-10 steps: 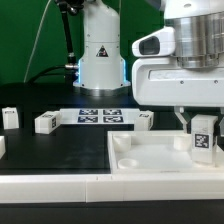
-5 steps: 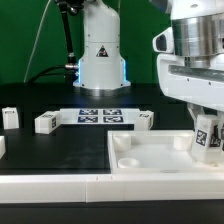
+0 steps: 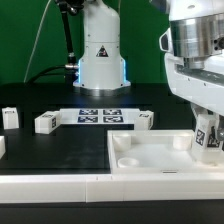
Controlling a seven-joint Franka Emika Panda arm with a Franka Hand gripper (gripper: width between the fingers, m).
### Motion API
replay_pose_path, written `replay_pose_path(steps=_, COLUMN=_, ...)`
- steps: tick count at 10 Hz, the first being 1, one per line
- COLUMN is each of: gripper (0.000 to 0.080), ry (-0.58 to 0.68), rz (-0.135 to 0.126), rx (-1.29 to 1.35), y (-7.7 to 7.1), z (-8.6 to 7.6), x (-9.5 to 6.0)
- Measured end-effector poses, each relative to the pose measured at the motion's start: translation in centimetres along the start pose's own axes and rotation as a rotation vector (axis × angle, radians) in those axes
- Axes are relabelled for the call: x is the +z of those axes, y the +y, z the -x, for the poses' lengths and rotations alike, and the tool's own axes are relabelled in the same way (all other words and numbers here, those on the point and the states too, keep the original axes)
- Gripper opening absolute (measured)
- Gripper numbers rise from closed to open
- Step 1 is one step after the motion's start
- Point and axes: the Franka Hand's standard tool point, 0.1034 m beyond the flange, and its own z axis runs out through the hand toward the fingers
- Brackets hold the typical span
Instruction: Assemble one leg
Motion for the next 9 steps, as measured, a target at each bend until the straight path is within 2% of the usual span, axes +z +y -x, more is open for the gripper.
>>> replay_pose_path(steps=1, gripper=0.0404, ry=-0.001, rz=0.003, rx=-0.014, y=0.05, z=0.03, x=0.02)
replay_pose_path(steps=2, gripper=0.0548, ry=-0.002, rz=0.011, rx=-0.119, y=0.06, z=0.01, x=-0.04)
replay_pose_path(steps=3, gripper=0.0628, ry=-0.007, rz=0.016, rx=-0.264, y=-0.02, z=0.04, x=-0.13)
replay_pose_path(steps=7, gripper=0.0648, ry=-0.007, rz=0.025, rx=-0.746, y=0.05, z=-0.49, x=-0.2)
replay_pose_path(steps=9, gripper=0.0649, ry=0.027, rz=0.079, rx=-1.028, y=-0.2, z=-0.44, x=-0.36)
